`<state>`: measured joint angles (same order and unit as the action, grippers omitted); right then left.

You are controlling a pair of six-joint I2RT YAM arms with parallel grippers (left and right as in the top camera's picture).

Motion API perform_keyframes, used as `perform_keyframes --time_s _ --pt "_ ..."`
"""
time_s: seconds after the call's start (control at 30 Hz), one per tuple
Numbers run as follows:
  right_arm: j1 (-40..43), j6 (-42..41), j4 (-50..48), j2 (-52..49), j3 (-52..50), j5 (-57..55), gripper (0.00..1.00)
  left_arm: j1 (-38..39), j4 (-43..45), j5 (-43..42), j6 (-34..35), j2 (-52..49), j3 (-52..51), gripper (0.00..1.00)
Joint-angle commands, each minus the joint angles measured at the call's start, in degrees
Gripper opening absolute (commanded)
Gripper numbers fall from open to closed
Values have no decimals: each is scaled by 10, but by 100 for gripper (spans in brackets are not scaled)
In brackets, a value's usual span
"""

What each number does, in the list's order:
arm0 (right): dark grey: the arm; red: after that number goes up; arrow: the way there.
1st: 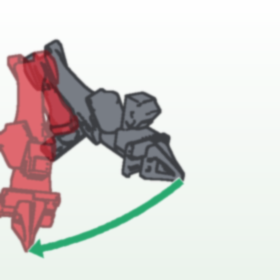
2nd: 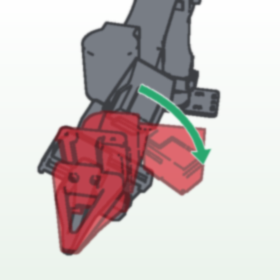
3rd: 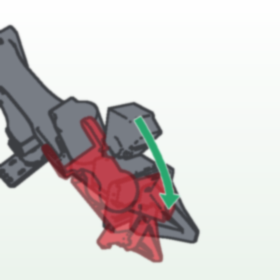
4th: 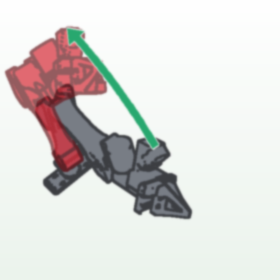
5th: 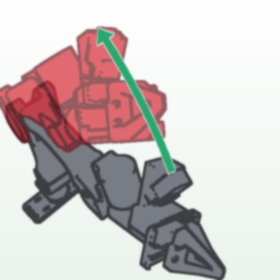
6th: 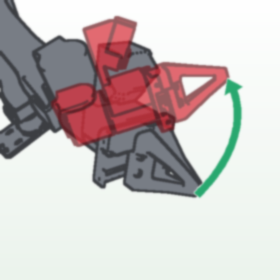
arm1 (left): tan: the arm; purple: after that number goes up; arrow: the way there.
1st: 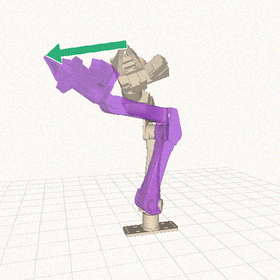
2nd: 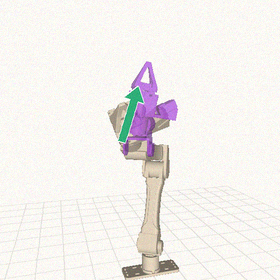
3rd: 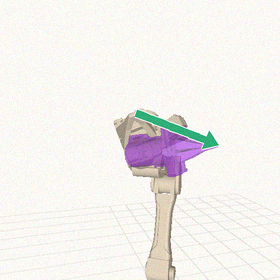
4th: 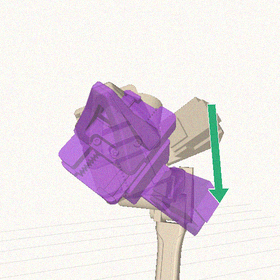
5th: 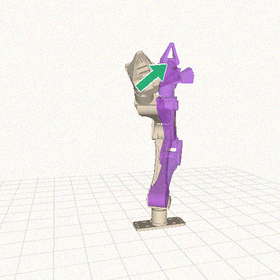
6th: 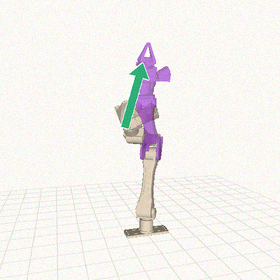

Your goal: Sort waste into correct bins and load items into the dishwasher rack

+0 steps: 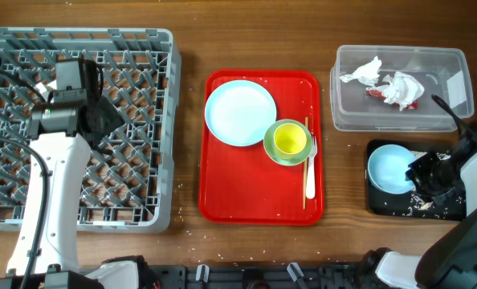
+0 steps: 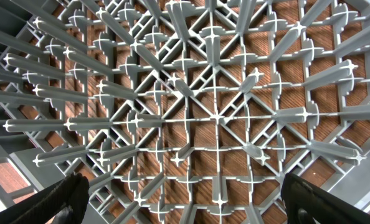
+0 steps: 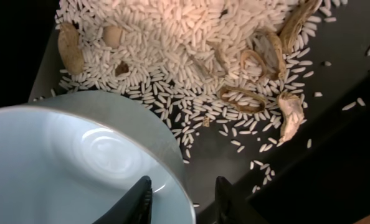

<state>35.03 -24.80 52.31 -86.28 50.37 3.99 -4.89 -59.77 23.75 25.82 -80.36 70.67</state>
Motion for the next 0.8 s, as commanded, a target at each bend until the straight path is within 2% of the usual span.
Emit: perform_keyframes --time_s 0.0,0.03,0.1,0.17,0.27,0.37,0.53,0.77 --pt "-1 -9 -9 3 -11 -14 32 -2 1 1 0 0 9 100" --pt "-1 -9 -16 3 -17 -14 30 -2 1 1 0 0 9 100" --pt "-1 -9 -23 3 -27 -16 12 -2 1 1 0 0 9 100" --pt "-1 -9 -24 3 -27 -16 4 -2 1 1 0 0 9 100" --pt "-1 -9 -10 4 -14 -14 4 -2 1 1 0 0 9 100" --pt "-1 -21 45 10 34 -9 4 -2 1 1 0 0 9 100" --pt "-1 4 108 13 71 15 4 -2 1 1 0 0 9 100" --pt "-1 172 153 67 71 303 4 -2 1 1 0 0 9 100"
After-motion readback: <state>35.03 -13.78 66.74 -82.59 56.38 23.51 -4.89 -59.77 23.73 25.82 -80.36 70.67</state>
